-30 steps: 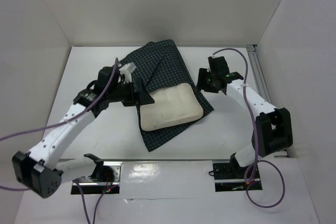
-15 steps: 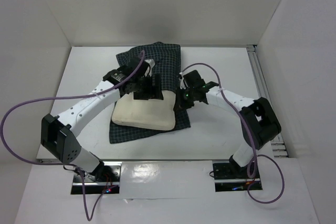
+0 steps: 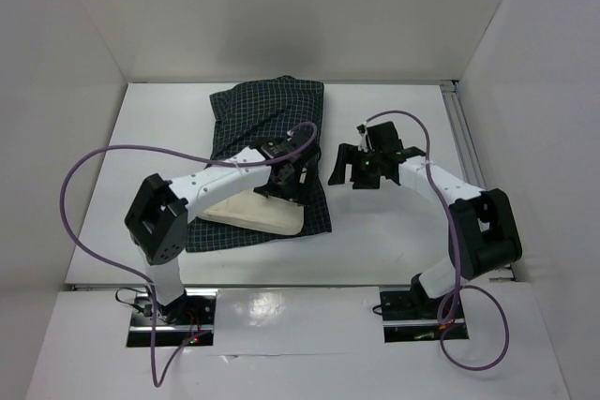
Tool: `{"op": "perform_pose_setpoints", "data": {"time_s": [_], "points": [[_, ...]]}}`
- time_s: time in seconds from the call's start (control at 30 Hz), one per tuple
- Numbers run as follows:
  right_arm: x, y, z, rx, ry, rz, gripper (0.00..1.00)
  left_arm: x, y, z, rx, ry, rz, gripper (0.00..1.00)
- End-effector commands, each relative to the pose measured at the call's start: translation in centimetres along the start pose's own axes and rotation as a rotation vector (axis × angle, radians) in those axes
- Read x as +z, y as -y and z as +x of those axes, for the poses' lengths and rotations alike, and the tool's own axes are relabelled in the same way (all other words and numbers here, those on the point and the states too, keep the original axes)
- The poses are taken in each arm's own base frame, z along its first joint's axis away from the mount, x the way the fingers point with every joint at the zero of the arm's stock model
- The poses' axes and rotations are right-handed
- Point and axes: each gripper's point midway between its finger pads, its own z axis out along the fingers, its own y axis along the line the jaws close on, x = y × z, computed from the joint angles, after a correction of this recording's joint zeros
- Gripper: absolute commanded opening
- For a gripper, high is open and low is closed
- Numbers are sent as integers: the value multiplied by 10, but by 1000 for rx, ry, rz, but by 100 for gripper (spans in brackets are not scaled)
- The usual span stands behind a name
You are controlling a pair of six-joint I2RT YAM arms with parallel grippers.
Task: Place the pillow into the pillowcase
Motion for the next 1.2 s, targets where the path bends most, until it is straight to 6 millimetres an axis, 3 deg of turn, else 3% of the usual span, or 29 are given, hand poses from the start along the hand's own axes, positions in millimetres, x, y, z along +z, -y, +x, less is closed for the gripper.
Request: {"op": "perform_pose_setpoints", "data": {"time_s": [0.0, 0.1, 0.17, 0.3, 0.37, 0.4, 0.43, 0.47, 0.5, 0.6, 0.63, 0.73, 0.77, 0.8, 0.83, 0.9, 0.93, 1.03, 1.07, 1.13, 1.17], "points": [[-3, -7, 1, -28, 7, -42, 88, -9, 1, -27, -22, 88, -65, 100], [3, -10, 3, -28, -7, -68, 88, 5, 4, -34, 7, 87, -91, 100], [13, -11, 10, -34, -37, -68, 88, 28, 8, -31, 35, 45, -117, 100], [28, -16, 8, -69, -53, -75, 88, 52, 12, -22, 60, -16, -129, 99], [36, -19, 2, -104, -47, -77, 88, 59, 13, -15, 51, -42, -103, 78], [45, -20, 8, -108, -76, -74, 88, 54, 12, -20, 14, -45, -51, 67], [50, -25, 10, -121, -81, -83, 88, 55, 12, -22, -4, -34, -20, 24], [53, -24, 10, -129, -86, -81, 90, 52, 11, -25, -20, -29, 0, 7], [61, -27, 11, -139, -93, -87, 90, 45, 9, -32, -50, -20, 43, 0], [71, -30, 11, -154, -85, -99, 88, 36, 5, -38, -84, -11, 92, 0], [76, -31, 15, -157, -98, -99, 85, 32, 6, -44, -99, 0, 119, 0], [82, -33, 8, -155, -80, -109, 55, 18, 3, -53, -128, 27, 173, 0], [82, -38, 4, -161, -69, -126, 25, 18, 2, -56, -137, 31, 183, 0], [79, -48, 0, -167, -68, -164, 8, 10, 5, -61, -138, 49, 206, 0], [79, -56, -1, -180, -70, -186, 0, 10, 1, -64, -164, 46, 209, 0], [65, -77, -1, -208, -71, -219, 0, -3, 3, -81, -215, 84, 238, 0], [47, -102, -9, -247, -34, -259, 0, -7, 1, -88, -241, 99, 243, 0], [10, -135, -7, -286, -18, -305, 0, -26, 3, -114, -317, 161, 268, 0], [-14, -155, -3, -307, 6, -346, 0, -31, 5, -120, -329, 176, 278, 0], [-32, -158, 18, -276, -28, -343, 0, -33, 6, -132, -368, 198, 270, 0], [-54, -168, 21, -277, 0, -385, 0, -30, 1, -138, -390, 208, 252, 0]]}}
